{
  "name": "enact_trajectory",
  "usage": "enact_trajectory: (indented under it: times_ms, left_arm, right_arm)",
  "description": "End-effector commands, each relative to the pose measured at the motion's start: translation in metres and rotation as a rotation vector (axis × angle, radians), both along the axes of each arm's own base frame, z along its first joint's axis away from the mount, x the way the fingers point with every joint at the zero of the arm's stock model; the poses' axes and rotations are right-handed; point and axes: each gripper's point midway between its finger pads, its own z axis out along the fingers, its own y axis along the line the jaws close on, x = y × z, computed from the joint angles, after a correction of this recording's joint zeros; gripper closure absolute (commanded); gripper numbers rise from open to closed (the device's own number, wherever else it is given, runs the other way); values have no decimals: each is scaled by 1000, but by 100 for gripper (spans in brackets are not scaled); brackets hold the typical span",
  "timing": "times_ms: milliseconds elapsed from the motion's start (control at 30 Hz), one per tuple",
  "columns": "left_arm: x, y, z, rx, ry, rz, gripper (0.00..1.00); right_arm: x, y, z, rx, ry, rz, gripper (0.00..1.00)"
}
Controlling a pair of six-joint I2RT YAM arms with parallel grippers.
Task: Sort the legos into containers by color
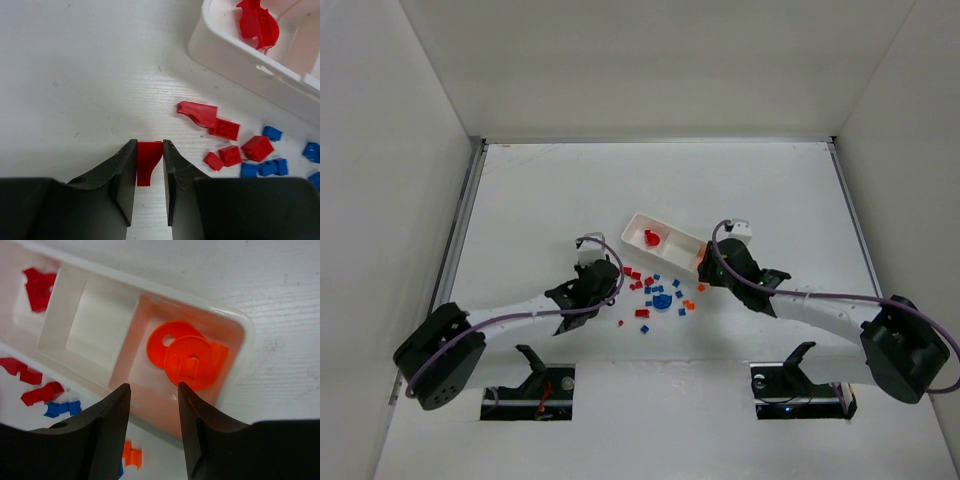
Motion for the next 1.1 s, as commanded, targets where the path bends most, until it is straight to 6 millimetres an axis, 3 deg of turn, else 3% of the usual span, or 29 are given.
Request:
enact_trajectory:
  times_ms: [0, 100, 200, 267, 433, 567, 633, 767, 833, 900, 1000, 1067]
  left_arm:
    - [0, -6, 34, -72, -49, -6, 88]
    - [3, -13, 63, -123, -92, -23, 88]
    - [4, -17, 78, -152, -111, -35, 88]
    - [6, -19, 82, -165, -115, -38, 88]
    - [11, -33, 96, -224, -129, -63, 88]
    - [24, -56, 119, -287, -174, -104, 88]
    - [34, -72, 130, -316, -191, -135, 88]
    - [61, -100, 141, -327, -227, -174, 88]
    - [76, -115, 143, -335, -232, -193, 88]
    - [89, -127, 143, -331, -235, -211, 88]
    - [108, -142, 136, -307, -228, -228, 88]
    - [120, -149, 127, -282, -218, -233, 88]
  right_arm:
    - [-11, 3, -5, 16, 21, -9, 52]
    - [-16, 2, -9, 7, 29, -17, 50]
    - [-10, 1, 0, 13, -25, -15, 49]
    - [-5, 8, 13, 25, -56, 10, 49]
    - [15, 3, 57, 29, -148, -38, 44]
    - [12, -9, 82, 46, -202, -74, 39]
    - [7, -20, 79, 48, -198, -114, 42]
    - [-13, -39, 56, 89, -135, -199, 67]
    - [-26, -46, 41, 111, -91, -228, 72]
    - [-34, -50, 33, 122, -62, -241, 70]
    - [-40, -56, 26, 124, -47, -256, 52]
    - [-40, -57, 25, 140, -45, -258, 50]
